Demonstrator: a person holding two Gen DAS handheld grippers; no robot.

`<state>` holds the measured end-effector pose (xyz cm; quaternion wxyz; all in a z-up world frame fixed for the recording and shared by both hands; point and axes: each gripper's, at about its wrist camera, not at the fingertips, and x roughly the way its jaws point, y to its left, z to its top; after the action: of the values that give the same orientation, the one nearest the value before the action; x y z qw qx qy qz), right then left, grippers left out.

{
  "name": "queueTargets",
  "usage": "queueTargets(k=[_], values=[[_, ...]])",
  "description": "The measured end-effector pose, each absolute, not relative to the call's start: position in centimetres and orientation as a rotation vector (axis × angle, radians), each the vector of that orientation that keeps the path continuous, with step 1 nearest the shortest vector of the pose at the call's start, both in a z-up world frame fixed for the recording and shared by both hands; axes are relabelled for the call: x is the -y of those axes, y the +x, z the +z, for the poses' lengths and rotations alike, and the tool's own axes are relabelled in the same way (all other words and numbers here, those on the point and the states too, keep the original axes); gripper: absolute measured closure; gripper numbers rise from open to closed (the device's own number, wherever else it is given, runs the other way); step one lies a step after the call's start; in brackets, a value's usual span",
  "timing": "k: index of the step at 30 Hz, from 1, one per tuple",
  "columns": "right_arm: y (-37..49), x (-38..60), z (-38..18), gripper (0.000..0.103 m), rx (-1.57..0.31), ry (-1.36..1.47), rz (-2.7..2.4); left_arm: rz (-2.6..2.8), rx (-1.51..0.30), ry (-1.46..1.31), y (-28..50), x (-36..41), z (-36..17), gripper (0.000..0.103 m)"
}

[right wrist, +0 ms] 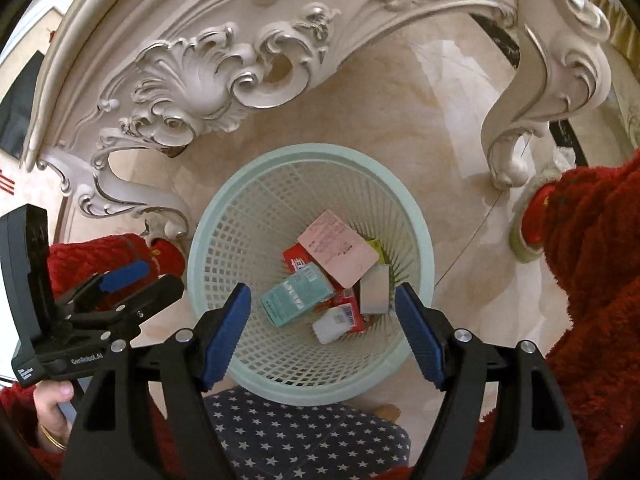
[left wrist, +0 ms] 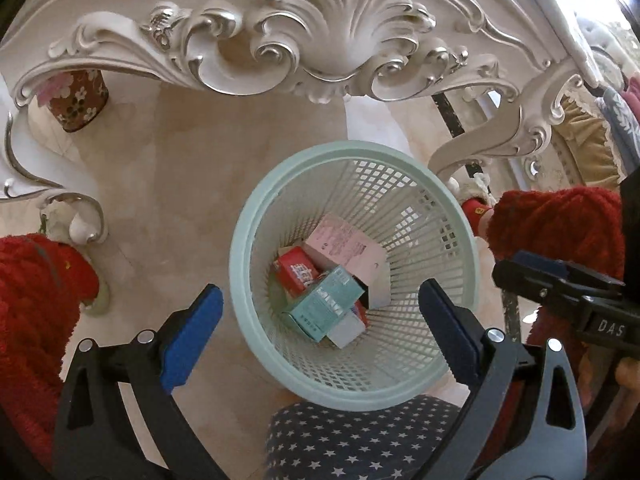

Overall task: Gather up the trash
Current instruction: 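Carry the charger and pink box over the wastebasket and open both tools, then move both open tools back over the table toward the orange box and red wrapper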

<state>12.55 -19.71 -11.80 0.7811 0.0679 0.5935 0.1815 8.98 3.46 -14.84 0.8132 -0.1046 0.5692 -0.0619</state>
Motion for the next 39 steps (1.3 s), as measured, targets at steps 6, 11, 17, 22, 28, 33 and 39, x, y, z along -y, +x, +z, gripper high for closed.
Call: queueTargets(k=[6,11,17,22,28,33,39], values=[[10.9,19.6,-7.8,0.032,-1.105,0.115,0.455,-0.129,-1.110,-0.154,7.5,-3.3,-11.3,0.008],[10.2,19.4,-1.4,0.032,-0.932,0.040,0.540,-0.150,-1.055,-0.168,6.7,-4.7,-4.7,0.008],[15.7,18.3,7.2,0.029,-0.715,0.003,0.596,-0.031,-0.859,-0.158,12.3,-8.7,6.4,0.008],[24.1,14.4,11.0,0.025,-0.629,-0.120,0.571,0.111,-0.779,-0.154,24.3,-11.0,11.2,0.008],[33.2,11.5,10.9,0.025,-0.695,-0.139,0.608,0.133,-0.809,-0.232,36.5,-12.4,10.8,0.008],[37.0,10.1,10.0,0.025,-0.735,-0.137,0.607,0.081,-0.872,-0.344,42.9,-14.4,9.2,0.008],[40.0,8.4,9.5,0.025,-0.750,-0.143,0.619,0.083,-0.965,-0.402,47.1,-15.7,7.0,0.008]])
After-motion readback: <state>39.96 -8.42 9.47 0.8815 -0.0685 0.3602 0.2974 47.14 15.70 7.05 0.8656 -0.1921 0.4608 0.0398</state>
